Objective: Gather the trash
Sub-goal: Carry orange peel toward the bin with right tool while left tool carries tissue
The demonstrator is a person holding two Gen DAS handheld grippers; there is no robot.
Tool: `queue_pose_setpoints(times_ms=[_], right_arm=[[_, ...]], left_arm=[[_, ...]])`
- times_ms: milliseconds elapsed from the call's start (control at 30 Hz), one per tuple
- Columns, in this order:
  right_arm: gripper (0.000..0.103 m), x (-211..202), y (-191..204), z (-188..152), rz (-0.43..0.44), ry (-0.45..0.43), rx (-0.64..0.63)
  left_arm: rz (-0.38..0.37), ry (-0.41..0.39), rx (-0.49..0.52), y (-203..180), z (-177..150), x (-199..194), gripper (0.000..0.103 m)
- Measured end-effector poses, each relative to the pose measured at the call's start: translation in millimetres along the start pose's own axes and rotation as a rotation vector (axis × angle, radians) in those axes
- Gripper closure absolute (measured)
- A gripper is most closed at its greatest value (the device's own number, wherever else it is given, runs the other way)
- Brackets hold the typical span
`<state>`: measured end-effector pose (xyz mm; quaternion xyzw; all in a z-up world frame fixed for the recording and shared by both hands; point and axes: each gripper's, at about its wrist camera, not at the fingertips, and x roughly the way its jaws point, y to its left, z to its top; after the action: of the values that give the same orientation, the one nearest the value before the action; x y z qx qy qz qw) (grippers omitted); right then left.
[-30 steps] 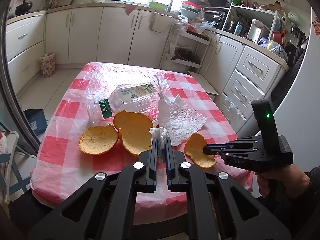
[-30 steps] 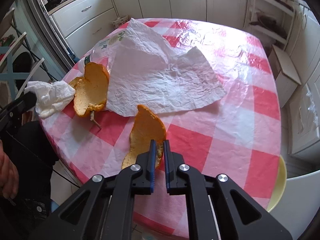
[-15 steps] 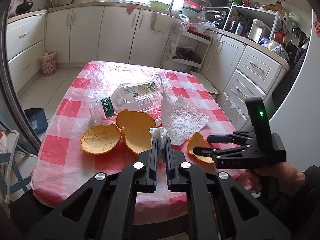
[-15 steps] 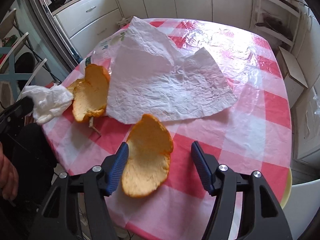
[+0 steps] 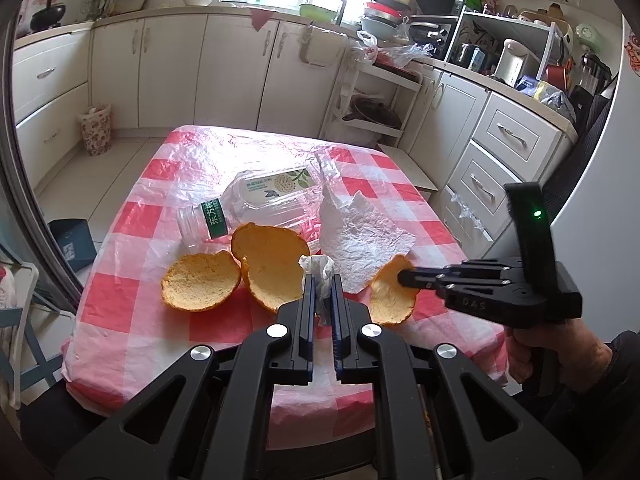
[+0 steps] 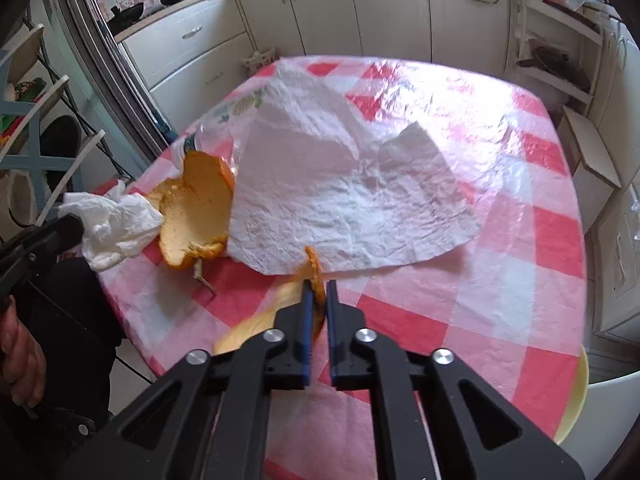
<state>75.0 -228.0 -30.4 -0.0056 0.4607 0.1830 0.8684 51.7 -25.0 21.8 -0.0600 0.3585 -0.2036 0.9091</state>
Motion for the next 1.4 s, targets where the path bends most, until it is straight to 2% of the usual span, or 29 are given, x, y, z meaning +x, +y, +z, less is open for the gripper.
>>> queue_pose_setpoints(times_ms=[133, 233, 333, 467, 500, 600, 700, 767, 800, 833, 900, 967, 1000, 1100, 1167, 1300, 1400], right_arm=[[0.097, -30.8, -5.5, -0.2, -0.017, -0.070, 0.023], [0.097, -52.4, -19.9, -4.8, -0.063, -0.112, 0.049], [0.097, -73.3, -49.3, -14.3, -0.126, -0.146, 0.103], [0.097, -104.7, -92.4, -35.1, -0.266, -0.191, 0.214], [0.097, -111.0, -103.6, -41.3, -0.328, -0.190, 0.235], [0.097, -114.2, -132.7, -55.3, -0.436, -0.146, 0.307], [0.096, -104.0, -159.7, -64.7, -0.494, -0.072, 0.407], [0.086, -92.9, -176.1, -68.3, -0.493, -0.015, 0.478], [0.062, -92.1, -183.5, -68.4, -0.509, -0.016, 0.519], [0.053, -94.6, -187.7, -66.8, -0.502, -0.033, 0.547], [0.053, -108.4, -188.8, -56.5, -0.452, -0.088, 0.583], [0.053, -129.6, -181.0, -42.8, -0.423, -0.166, 0.562], [0.052, -145.8, -172.7, -33.8, -0.415, -0.226, 0.536], [0.038, -192.2, -152.9, -19.6, -0.401, -0.432, 0.464], [0.036, -218.8, -142.8, -19.5, -0.418, -0.563, 0.455], [0.035, -247.5, -142.3, -27.6, -0.425, -0.678, 0.475], [0.035, -255.9, -148.8, -34.7, -0.398, -0.709, 0.516]], left_arm=[[-0.010, -0.016, 0.013, -8.4, 2.4, -8.3, 0.096], [-0.029, -0.027, 0.036, -23.2, 5.3, -13.5, 0.096], [-0.054, -0.035, 0.060, -40.7, 7.4, -15.5, 0.096], [-0.101, -0.037, 0.096, -74.7, 9.3, -11.7, 0.096], [-0.116, -0.035, 0.104, -85.4, 9.8, -9.3, 0.096], [-0.151, -0.034, 0.121, -109.4, 11.5, -4.3, 0.096], [-0.187, -0.039, 0.140, -136.2, 14.7, -1.1, 0.096], [-0.212, -0.042, 0.151, -153.1, 16.3, 1.6, 0.096], [-0.222, -0.044, 0.157, -162.1, 17.3, 3.9, 0.096], [-0.230, -0.042, 0.162, -169.7, 18.0, 6.7, 0.096], [-0.252, -0.033, 0.169, -185.2, 20.1, 14.2, 0.096], [-0.273, -0.018, 0.175, -200.0, 22.3, 23.5, 0.096], [-0.281, -0.010, 0.177, -206.5, 22.4, 28.0, 0.096], [-0.301, 0.023, 0.183, -227.6, 19.6, 48.2, 0.096], [-0.309, 0.048, 0.186, -242.2, 15.5, 64.5, 0.096], [-0.323, 0.095, 0.191, -271.0, 8.8, 100.0, 0.096], [-0.330, 0.155, 0.188, -294.0, 6.2, 139.1, 0.096]])
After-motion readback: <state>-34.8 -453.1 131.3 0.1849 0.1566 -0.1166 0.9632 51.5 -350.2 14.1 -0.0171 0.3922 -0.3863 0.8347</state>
